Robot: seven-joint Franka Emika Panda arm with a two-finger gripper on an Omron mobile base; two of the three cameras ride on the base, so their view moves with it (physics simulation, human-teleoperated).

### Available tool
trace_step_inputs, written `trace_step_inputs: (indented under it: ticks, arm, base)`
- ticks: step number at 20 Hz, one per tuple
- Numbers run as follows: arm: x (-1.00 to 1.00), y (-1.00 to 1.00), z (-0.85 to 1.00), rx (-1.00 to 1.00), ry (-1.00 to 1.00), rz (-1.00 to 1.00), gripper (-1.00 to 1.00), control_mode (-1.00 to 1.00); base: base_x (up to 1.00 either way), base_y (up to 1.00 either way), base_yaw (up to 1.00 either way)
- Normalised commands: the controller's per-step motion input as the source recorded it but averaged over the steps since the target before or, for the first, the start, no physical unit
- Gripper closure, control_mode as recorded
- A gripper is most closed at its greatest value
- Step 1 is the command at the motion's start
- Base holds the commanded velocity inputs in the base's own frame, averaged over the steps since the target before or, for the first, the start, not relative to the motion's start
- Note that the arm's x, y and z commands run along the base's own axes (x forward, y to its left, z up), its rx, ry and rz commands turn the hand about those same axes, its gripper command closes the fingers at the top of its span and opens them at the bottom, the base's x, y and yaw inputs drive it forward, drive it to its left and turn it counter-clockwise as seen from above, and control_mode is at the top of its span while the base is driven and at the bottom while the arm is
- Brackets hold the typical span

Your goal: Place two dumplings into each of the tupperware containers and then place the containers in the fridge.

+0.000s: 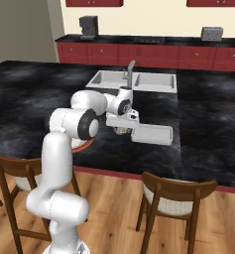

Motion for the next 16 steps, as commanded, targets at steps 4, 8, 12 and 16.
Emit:
trace_step_inputs:
  ticks: [4, 8, 12, 16]
  arm:
    - [0.26, -1.0, 0.07, 0.0, 0.11, -0.08, 1.0, -1.0]
    - [0.29, -0.89, 0.09, 0.03, 0.08, -0.05, 1.0, -1.0]
    - [0.58, -0.41, 0.01, 0.07, 0.04, 0.0, 1.0, -1.0]
    - [0.58, 0.0, 0.0, 0.03, 0.04, 0.0, 1.0, -1.0]
  base:
    - [0.0, 0.0, 0.0]
    - [0.0, 0.0, 0.0]
    - [0.0, 0.0, 0.0]
    - [0.0, 0.0, 0.0]
